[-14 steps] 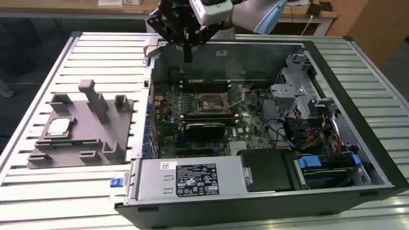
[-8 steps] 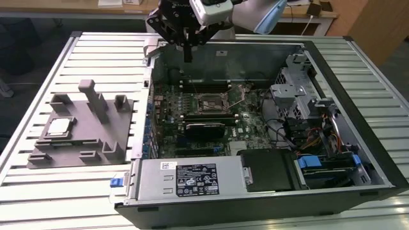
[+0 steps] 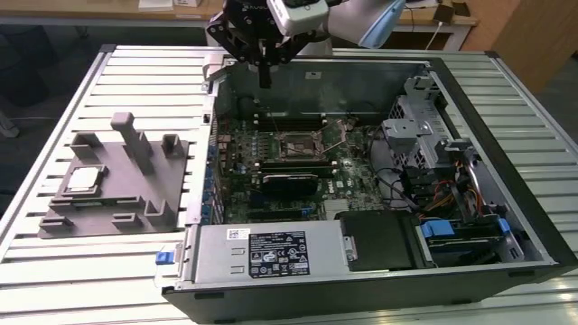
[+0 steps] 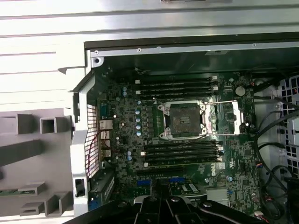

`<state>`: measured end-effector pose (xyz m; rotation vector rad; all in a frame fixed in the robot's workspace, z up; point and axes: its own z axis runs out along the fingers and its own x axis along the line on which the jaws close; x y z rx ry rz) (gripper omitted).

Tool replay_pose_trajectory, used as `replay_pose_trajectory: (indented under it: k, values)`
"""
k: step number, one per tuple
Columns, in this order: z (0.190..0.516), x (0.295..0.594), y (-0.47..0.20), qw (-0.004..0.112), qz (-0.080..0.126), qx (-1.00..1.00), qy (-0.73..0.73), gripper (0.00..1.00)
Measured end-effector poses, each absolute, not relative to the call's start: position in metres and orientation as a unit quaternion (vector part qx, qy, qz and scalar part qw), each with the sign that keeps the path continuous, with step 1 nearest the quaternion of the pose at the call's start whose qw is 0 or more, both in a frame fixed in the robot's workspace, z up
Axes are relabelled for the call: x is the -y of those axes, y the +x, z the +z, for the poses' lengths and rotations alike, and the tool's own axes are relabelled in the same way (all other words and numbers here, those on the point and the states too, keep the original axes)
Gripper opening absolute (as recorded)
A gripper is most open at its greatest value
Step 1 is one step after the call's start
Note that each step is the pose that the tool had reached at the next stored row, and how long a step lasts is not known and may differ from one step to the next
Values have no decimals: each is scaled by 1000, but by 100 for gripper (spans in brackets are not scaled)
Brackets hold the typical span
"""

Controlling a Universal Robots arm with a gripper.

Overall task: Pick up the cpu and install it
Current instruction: 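Reach for the cpu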

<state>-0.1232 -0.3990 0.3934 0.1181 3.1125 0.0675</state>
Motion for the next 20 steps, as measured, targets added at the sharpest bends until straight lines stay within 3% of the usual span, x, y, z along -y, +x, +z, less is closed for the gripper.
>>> replay_pose_trajectory:
  k: [20]
  values:
    - [393,399,-162,13,22,-999,41,11]
